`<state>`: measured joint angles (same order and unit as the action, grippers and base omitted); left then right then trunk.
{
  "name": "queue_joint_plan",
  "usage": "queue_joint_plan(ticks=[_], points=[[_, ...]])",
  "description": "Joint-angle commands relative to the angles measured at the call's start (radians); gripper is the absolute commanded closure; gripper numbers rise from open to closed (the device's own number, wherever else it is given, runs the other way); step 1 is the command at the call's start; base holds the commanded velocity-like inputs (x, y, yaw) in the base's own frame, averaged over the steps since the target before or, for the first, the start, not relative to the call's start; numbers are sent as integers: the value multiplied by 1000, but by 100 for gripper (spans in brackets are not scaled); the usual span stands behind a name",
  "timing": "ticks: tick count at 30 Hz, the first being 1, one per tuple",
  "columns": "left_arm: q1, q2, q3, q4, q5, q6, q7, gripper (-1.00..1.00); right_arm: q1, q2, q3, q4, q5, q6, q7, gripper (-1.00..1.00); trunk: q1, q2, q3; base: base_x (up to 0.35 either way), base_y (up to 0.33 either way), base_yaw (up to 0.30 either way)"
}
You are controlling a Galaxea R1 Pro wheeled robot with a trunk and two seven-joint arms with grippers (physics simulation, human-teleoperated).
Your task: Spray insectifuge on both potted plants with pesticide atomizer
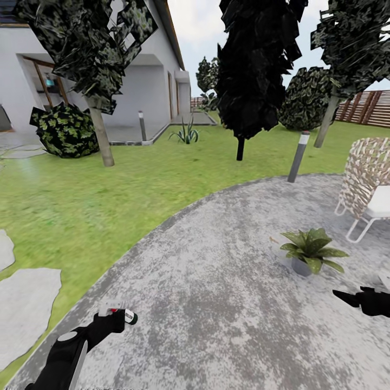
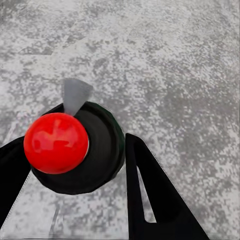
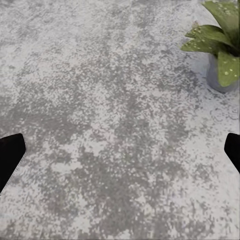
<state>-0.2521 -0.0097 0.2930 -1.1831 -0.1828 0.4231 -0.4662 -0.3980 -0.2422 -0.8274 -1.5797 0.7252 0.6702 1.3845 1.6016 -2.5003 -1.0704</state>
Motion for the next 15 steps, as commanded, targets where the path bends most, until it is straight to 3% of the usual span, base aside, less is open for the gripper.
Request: queue_joint_plan(ticks=[1, 15], points=[[-1, -1, 3, -1, -9, 3, -9, 100, -1, 0, -1, -1, 7, 9, 8, -100, 0, 0, 0, 0, 0, 230], [-1, -1, 4, -1, -9, 3, -9, 100, -1, 0, -1, 0, 8, 9, 8, -100, 0, 0, 15, 0, 0, 230]])
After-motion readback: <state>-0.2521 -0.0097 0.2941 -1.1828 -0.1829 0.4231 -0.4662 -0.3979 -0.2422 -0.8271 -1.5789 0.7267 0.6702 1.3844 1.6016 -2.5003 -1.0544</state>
